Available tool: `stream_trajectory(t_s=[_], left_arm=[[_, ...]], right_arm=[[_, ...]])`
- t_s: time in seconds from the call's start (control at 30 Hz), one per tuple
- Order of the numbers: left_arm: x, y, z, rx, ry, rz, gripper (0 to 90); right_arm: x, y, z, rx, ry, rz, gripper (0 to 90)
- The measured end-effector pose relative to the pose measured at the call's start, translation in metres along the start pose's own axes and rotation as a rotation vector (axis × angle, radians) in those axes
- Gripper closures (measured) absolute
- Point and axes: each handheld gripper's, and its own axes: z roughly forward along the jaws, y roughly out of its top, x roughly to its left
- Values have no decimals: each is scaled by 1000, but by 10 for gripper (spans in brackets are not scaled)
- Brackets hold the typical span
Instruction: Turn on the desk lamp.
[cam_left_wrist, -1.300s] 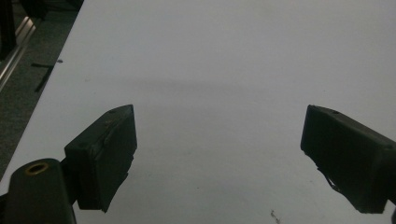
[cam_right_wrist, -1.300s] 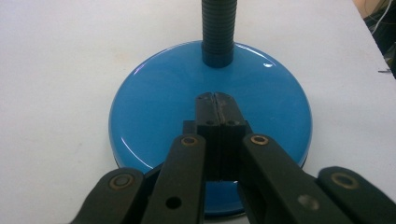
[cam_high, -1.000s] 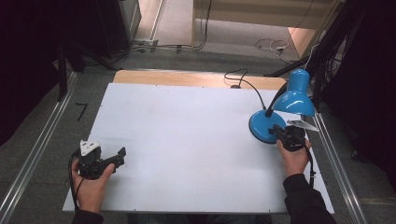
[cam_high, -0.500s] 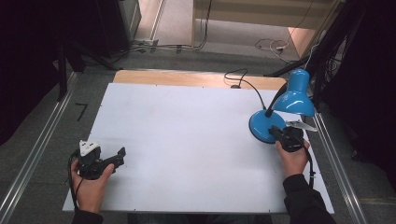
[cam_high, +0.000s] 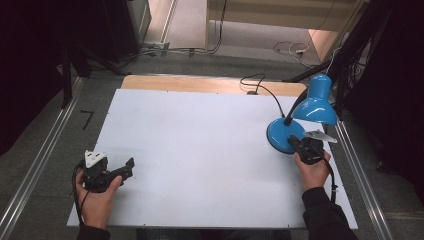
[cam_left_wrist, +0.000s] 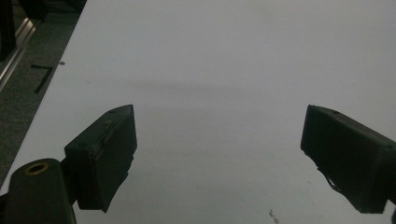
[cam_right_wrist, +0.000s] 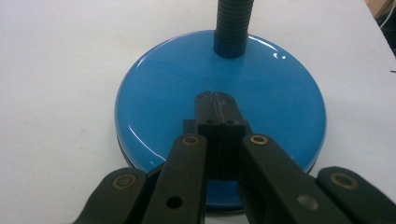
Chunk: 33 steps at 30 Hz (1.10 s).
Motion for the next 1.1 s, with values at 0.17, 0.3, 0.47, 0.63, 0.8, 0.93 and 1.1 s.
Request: stream_trajectory(t_s=[0.17,0.3,0.47,0.63,0.8,0.93,1.1], left_arm=[[0,0,-1,-2,-3,-1,116],[1,0,-1,-2,-2,-1,116],[0,1,0,-1,-7,-3,116],[1,0,0,0,-6,0,116],[0,0,-1,-2,-5,-2,116],[0,0,0,-2,-6,-2,116],[0,0,0,-1,-5,0,116]], right_arm=[[1,-2,-1,4,-4,0,882],[2,-4,-3,2,0,-2,882],[-1,-2,-9,5,15,23,881],[-4,3,-24,-28,57,56,859],[-4,4,-28,-36,84,75,761],[-5,6,-31,-35,99,92,604],[-3,5,-30,-20,92,73,339]])
